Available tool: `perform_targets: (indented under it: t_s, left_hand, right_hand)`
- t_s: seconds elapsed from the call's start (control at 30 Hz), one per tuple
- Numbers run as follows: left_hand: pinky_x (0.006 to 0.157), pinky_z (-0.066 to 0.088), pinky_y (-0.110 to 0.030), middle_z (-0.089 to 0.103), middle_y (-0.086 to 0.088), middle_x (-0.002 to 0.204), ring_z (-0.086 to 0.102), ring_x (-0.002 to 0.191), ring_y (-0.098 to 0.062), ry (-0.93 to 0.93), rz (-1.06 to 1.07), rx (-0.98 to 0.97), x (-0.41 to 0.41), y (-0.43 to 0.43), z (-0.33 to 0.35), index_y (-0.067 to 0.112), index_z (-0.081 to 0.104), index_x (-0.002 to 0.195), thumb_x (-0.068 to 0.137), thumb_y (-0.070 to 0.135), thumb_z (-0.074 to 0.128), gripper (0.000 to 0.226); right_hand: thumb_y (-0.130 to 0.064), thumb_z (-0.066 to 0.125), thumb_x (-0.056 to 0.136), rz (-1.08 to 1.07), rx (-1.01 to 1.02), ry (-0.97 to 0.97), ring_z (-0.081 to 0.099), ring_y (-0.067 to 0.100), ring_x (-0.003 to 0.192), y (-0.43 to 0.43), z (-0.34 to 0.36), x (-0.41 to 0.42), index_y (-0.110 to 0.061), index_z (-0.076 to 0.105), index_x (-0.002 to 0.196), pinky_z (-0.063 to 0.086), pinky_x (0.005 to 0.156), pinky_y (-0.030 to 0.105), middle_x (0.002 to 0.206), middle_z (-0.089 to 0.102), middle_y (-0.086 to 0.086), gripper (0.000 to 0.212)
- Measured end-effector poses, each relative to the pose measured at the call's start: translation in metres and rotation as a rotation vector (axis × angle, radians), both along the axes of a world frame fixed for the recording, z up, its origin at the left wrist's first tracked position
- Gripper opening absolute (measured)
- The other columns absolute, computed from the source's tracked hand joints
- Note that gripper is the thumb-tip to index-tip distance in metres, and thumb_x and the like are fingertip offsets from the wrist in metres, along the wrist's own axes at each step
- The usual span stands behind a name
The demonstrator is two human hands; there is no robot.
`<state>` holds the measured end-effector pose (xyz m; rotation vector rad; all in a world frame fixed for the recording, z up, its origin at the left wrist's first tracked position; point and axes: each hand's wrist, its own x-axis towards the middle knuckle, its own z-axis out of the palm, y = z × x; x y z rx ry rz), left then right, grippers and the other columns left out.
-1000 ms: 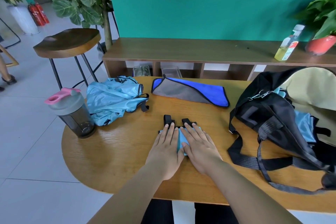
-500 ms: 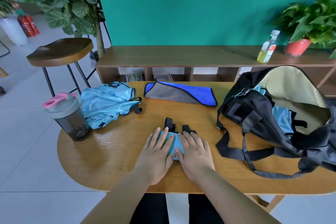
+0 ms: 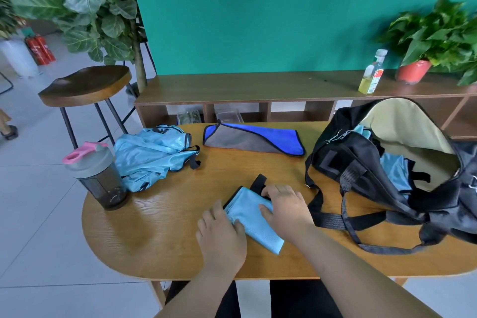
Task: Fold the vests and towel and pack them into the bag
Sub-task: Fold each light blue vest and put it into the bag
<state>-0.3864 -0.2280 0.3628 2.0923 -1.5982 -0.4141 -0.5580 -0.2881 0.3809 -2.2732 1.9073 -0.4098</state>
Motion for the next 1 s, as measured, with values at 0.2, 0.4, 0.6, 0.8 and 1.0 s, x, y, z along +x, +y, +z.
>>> perform_targets:
  t_s: [0.2, 0.4, 0.6, 0.8, 1.0]
  left_hand:
    - [0.099, 0.047, -0.039, 0.052, 0.002, 0.125, 0.052, 0.114, -0.019, 0.249, 0.028, 0.107, -0.001, 0.0, 0.006, 0.023, 0.034, 0.154, 0.098, 0.045, 0.055, 0.064]
    - [0.061, 0.045, -0.027, 0.063, 0.008, 0.092, 0.062, 0.078, -0.009, 0.512, 0.017, 0.303, 0.011, -0.024, 0.028, 0.018, 0.054, 0.115, 0.096, 0.038, 0.065, 0.03]
    - [0.059, 0.034, -0.028, 0.045, -0.002, 0.07, 0.044, 0.06, -0.018, 0.667, 0.114, 0.414, 0.008, -0.046, 0.041, 0.015, 0.05, 0.078, 0.089, 0.035, 0.076, 0.034]
    - [0.083, 0.062, -0.043, 0.075, -0.002, 0.096, 0.073, 0.086, -0.022, 0.645, 0.034, 0.347, -0.013, -0.036, 0.034, 0.02, 0.068, 0.103, 0.086, 0.025, 0.074, 0.019]
    - [0.061, 0.05, -0.031, 0.064, -0.005, 0.101, 0.066, 0.081, -0.019, 0.646, 0.024, 0.269, -0.025, -0.033, 0.044, 0.021, 0.047, 0.107, 0.094, 0.022, 0.072, 0.028]
  right_hand:
    - [-0.046, 0.055, 0.102, -0.059, 0.142, -0.065, 0.06, 0.013, 0.106, -0.001, -0.002, -0.003, -0.033, 0.048, 0.132, 0.046, 0.1, 0.033, 0.114, 0.063, -0.011, 0.033]
    - [-0.043, 0.058, 0.099, -0.199, 0.285, -0.182, 0.065, 0.013, 0.068, 0.005, 0.003, 0.004, -0.028, 0.045, 0.125, 0.047, 0.051, 0.03, 0.085, 0.065, -0.005, 0.033]
    - [-0.042, 0.056, 0.1, -0.239, 0.372, -0.237, 0.065, 0.013, 0.073, 0.009, 0.009, 0.01, -0.024, 0.045, 0.129, 0.045, 0.053, 0.029, 0.09, 0.064, -0.003, 0.036]
    - [-0.042, 0.058, 0.101, -0.263, 0.393, -0.314, 0.063, 0.013, 0.069, 0.017, 0.007, 0.006, -0.025, 0.045, 0.129, 0.044, 0.05, 0.028, 0.088, 0.064, -0.002, 0.036]
    - [-0.05, 0.057, 0.103, -0.294, 0.327, -0.473, 0.065, 0.009, 0.076, 0.028, 0.006, -0.002, -0.026, 0.049, 0.122, 0.06, 0.068, 0.036, 0.09, 0.059, -0.012, 0.031]
